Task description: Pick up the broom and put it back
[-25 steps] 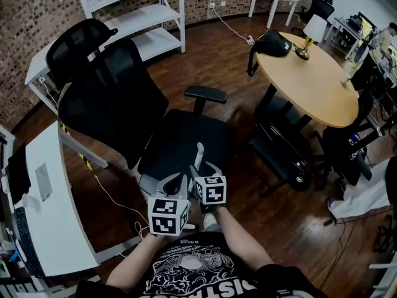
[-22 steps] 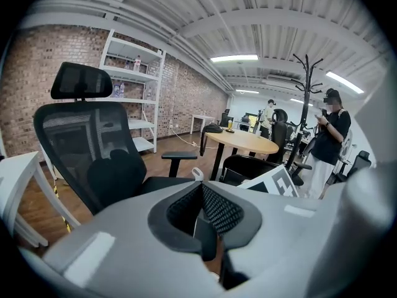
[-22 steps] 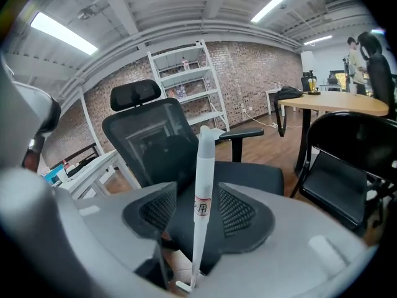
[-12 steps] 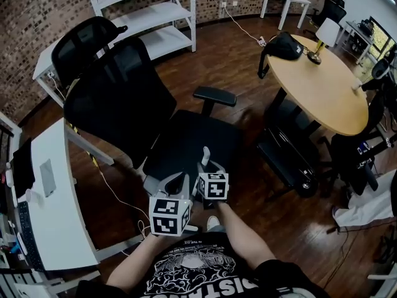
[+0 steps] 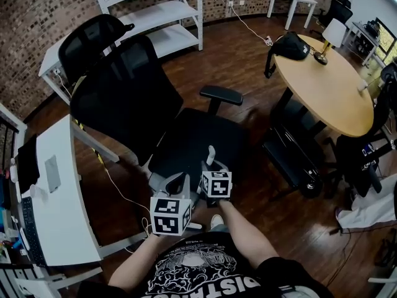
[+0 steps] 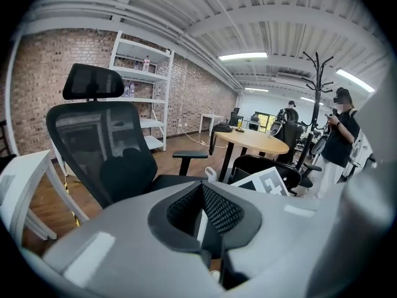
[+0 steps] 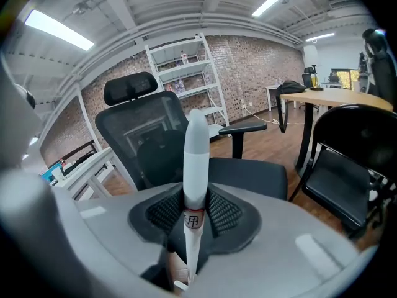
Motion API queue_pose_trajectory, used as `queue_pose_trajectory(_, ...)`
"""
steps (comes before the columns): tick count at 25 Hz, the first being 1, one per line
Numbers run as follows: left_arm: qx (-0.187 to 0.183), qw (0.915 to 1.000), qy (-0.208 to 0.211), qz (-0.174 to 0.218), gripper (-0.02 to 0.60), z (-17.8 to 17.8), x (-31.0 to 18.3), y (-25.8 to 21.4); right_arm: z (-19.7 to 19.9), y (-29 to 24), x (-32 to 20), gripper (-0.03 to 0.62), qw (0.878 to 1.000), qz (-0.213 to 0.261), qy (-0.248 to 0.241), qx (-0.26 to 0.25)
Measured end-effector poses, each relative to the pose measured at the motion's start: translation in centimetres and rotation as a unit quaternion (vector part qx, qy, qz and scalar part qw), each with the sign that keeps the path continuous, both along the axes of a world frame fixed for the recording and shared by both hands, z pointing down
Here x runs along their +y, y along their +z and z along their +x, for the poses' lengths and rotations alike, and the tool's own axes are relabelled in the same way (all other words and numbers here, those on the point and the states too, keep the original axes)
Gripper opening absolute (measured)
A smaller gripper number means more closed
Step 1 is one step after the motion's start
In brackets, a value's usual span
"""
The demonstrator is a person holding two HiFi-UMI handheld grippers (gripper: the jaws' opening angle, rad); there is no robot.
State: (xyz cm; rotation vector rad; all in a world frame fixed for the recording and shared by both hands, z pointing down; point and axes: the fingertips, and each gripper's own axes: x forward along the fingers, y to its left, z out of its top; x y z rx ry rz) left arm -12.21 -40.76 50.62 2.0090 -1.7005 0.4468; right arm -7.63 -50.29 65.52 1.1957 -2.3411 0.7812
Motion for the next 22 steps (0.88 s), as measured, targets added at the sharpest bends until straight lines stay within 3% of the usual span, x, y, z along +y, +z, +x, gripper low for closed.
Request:
queue_pose_trajectory(12, 0.017, 0.9997, 0.013, 0.016, 0.006, -0.2, 3.0, -1.0, 0.6, -2.2, 4.7, 0.1, 0.999, 0.032, 0.017, 0.0)
queue_pose_trajectory(22, 0.03, 0.9979, 0.052, 0.024, 0.006, 0.2, 7.4, -1.2, 3.0, -4.3, 10.3, 0.098, 0.996, 0.06, 0.071, -0.003)
